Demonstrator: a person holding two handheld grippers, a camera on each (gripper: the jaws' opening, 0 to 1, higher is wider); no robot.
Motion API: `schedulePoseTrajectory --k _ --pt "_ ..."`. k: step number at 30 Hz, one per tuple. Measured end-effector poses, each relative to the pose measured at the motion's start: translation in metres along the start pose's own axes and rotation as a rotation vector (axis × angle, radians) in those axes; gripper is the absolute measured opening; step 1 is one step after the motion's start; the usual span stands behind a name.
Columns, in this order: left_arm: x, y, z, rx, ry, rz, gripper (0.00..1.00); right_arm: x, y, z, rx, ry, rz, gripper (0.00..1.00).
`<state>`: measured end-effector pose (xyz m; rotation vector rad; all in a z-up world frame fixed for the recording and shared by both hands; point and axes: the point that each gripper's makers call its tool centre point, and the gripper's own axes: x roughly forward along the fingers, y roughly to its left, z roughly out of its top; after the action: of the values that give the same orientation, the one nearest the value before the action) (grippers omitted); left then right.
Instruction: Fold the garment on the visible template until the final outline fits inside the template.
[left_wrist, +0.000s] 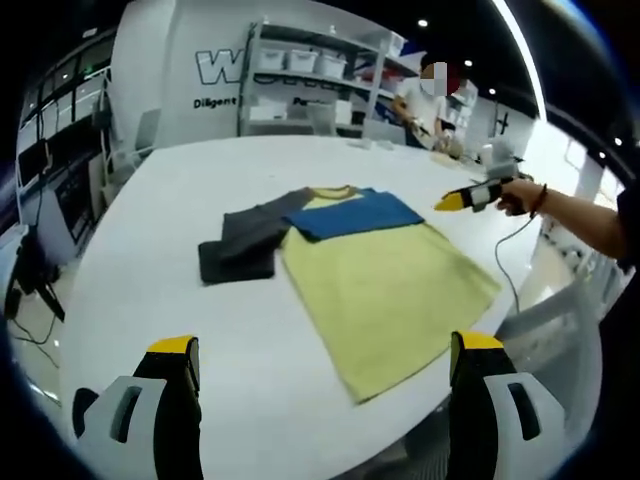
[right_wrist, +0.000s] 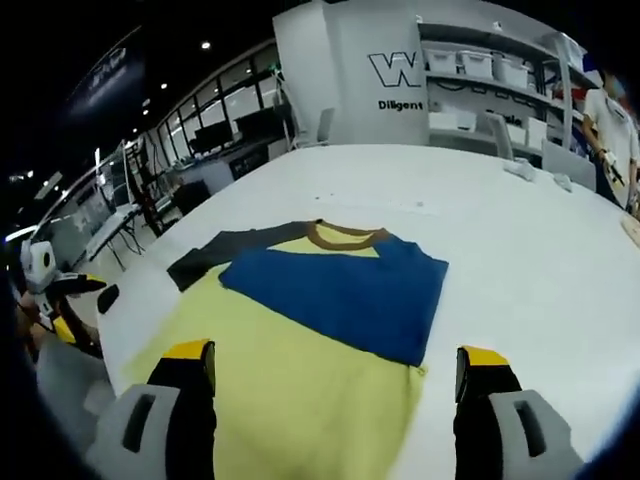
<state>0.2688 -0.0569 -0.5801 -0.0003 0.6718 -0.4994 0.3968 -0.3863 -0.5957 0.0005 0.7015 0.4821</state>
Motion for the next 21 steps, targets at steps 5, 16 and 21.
schedulePoseTrajectory --k 5,16,21 --pt "-0.001 0.001 0.0 0.001 0.0 0.001 0.99 -0.01 0.009 -0.003 -0.001 -0.011 0.028 0.99" --pt "-0.004 0.011 -0.004 -0.01 0.008 0.025 0.99 -0.035 0.031 -0.017 -0.039 -0.019 0.067 0.99" --pt "-0.004 0.02 -0.003 -0.018 0.002 0.043 0.99 -0.049 0.047 -0.023 -0.042 -0.035 0.096 0.99"
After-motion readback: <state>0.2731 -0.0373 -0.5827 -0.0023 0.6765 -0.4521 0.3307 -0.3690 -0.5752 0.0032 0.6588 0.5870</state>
